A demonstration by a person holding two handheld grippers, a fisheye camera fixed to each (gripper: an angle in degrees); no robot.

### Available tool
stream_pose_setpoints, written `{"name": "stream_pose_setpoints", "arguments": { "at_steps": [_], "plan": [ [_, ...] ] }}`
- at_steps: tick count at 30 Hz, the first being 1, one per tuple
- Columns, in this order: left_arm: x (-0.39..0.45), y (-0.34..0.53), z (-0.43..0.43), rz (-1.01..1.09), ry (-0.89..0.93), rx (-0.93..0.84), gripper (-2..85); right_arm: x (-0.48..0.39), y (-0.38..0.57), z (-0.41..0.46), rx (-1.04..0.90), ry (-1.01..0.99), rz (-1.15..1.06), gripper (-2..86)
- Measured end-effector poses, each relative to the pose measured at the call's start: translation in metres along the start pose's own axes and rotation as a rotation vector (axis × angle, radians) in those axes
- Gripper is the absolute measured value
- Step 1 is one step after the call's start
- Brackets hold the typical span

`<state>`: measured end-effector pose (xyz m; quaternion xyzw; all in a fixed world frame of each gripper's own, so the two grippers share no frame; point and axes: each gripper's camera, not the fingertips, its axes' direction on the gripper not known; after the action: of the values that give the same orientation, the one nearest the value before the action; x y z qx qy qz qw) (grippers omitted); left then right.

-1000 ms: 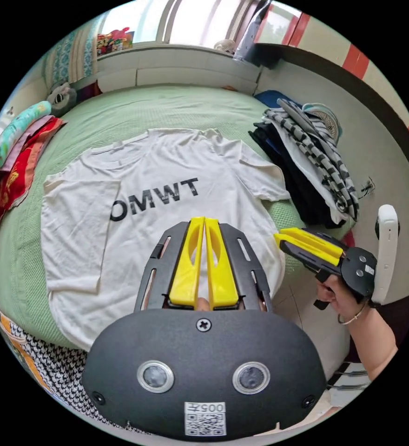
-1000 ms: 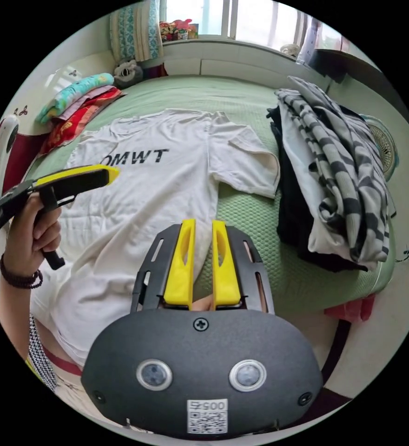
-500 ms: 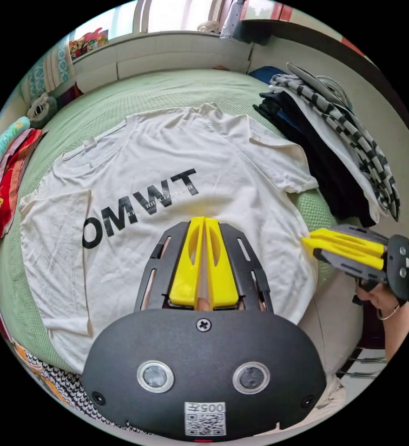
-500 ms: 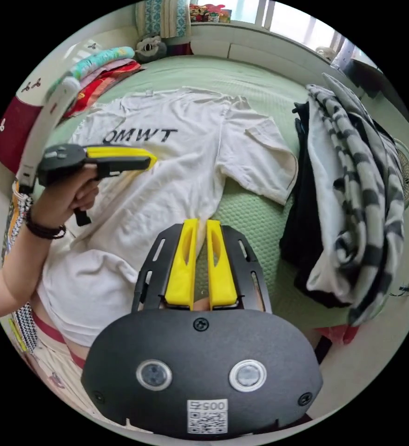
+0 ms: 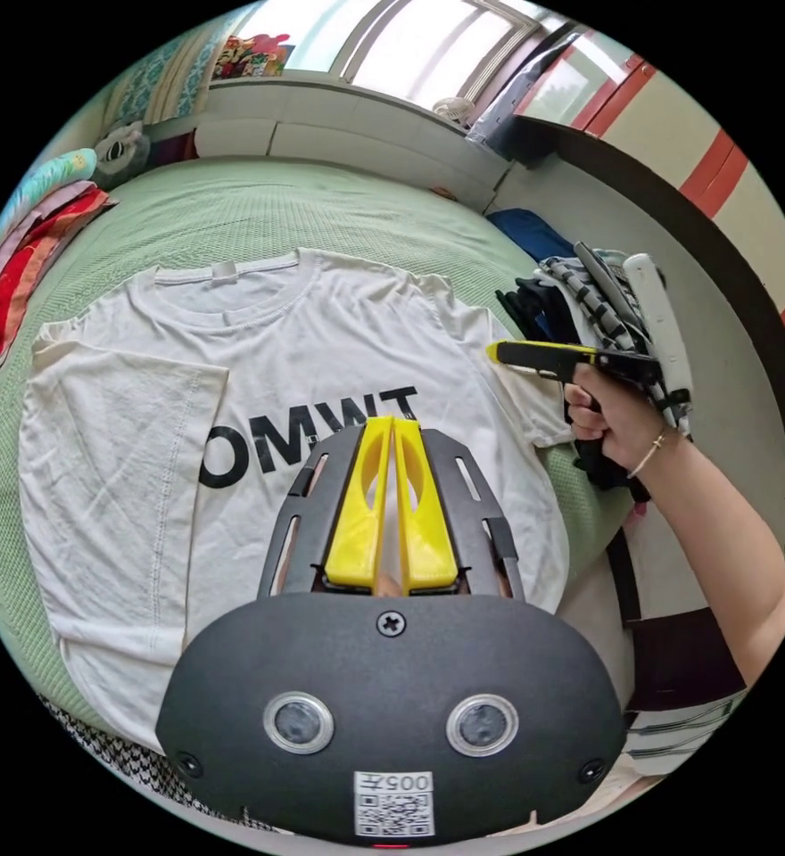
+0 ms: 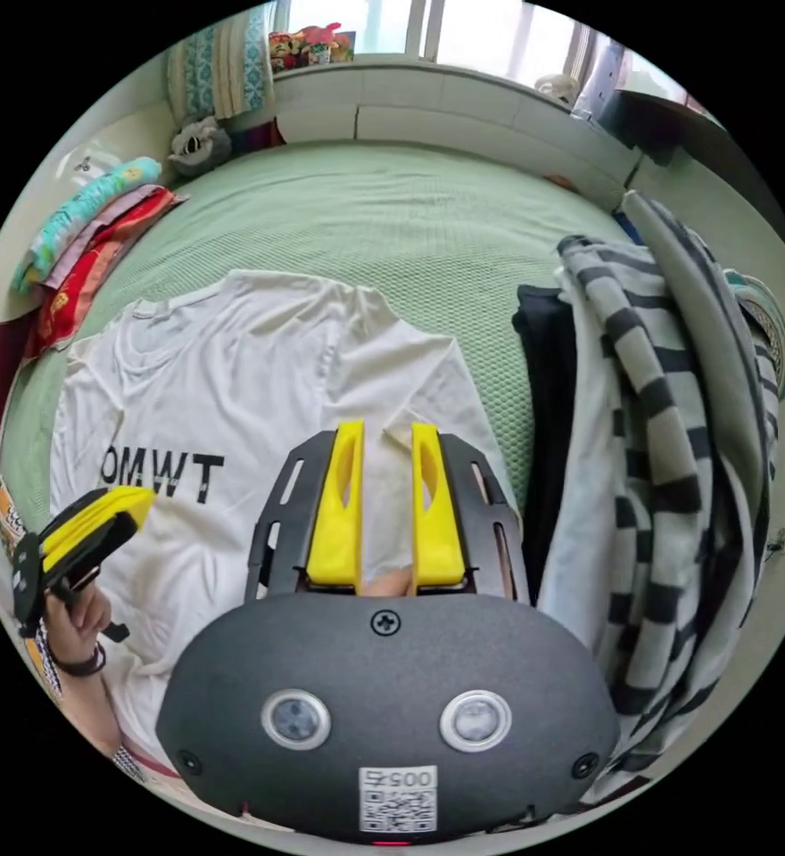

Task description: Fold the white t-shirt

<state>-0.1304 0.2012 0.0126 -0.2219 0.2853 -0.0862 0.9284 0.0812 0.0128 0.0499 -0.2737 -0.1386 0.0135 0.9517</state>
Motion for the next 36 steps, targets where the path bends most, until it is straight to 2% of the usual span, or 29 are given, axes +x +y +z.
{"name": "stream_pose_setpoints", "arguments": {
  "at_steps": [5, 12, 17, 23, 32, 36],
  "plan": [
    [-0.013, -0.003, -0.005, -0.010, 0.014, -0.002, -0.5, 0.004, -0.007, -0.013, 0.004, 0.007, 0.089, 0.0],
    [-0.023, -0.002, -0.016, -0.021, 0.048, 0.013, -0.6, -0.005, -0.022, -0.071, 0.087, 0.045, 0.063, -0.9],
    [-0.030, 0.001, -0.019, -0.023, 0.013, -0.007, -0.6, -0.067, -0.064, -0.111, 0.102, -0.092, -0.006, -0.5],
    [-0.044, 0.006, -0.028, -0.040, -0.027, -0.030, -0.6, -0.109, -0.088, -0.113, 0.023, -0.290, -0.026, 3.2],
    [-0.058, 0.003, -0.039, -0.063, 0.010, -0.041, -0.5, -0.080, 0.006, -0.070, -0.037, -0.094, -0.214, 5.8],
    [-0.053, 0.003, -0.042, -0.054, -0.001, -0.056, 0.2, -0.067, 0.041, -0.044, -0.092, -0.024, -0.202, 6.3]
  ]
}}
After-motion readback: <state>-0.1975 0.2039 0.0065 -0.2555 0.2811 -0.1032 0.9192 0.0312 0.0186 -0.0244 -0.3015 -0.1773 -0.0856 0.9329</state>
